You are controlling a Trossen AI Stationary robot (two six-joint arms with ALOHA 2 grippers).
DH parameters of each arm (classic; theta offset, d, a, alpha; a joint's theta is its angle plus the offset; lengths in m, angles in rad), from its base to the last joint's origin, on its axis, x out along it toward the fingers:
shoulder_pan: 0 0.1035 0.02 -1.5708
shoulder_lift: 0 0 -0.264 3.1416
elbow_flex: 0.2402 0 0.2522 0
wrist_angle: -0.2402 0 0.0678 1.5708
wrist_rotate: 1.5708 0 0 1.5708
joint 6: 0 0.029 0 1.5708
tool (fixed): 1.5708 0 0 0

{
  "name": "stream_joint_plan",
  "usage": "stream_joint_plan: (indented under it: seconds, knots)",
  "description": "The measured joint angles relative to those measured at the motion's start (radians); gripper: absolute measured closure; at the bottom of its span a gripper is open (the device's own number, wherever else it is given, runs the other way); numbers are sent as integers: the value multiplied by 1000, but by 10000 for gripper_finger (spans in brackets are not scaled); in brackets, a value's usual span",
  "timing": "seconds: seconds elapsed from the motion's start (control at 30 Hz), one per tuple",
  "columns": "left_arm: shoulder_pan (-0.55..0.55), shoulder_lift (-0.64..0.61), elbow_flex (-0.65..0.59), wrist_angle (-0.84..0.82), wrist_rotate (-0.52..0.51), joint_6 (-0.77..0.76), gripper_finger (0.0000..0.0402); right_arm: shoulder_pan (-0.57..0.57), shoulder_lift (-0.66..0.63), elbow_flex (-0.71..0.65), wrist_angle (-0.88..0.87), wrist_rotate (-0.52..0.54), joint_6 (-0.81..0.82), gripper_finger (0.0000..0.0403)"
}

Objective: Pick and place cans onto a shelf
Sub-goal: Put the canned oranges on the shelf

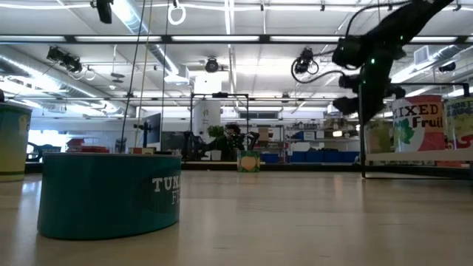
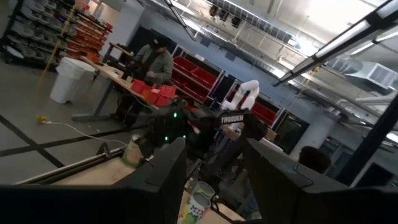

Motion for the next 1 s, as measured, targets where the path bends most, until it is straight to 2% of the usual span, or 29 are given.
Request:
stream_joint_plan:
  seconds: [0.23, 0.37, 0.47, 0.57, 0.67, 0.77, 0.9, 1.0]
  knots:
    - [0, 0, 0, -3, 71, 0, 233, 165, -90, 181, -256, -22, 177, 399]
    - [0, 0, 0, -14, 119, 0, 233, 340, -97, 339, -447, 10, 357, 400]
    - [0, 0, 0, -37, 136, 0, 233, 494, -70, 453, -603, 57, 555, 401]
    - [0, 0, 0, -55, 137, 0, 233, 650, -33, 558, -735, 49, 755, 401]
    - [0, 0, 0, -56, 137, 0, 233, 782, 22, 646, -843, 9, 937, 402]
    - [0, 0, 0, -56, 137, 1, 233, 871, 72, 699, -949, -86, 1076, 402]
    - [0, 0, 0, -57, 137, 1, 233, 968, 109, 713, -1034, -229, 1202, 402]
    - [0, 0, 0, -55, 137, 0, 233, 1023, 113, 714, -1066, -275, 1270, 402]
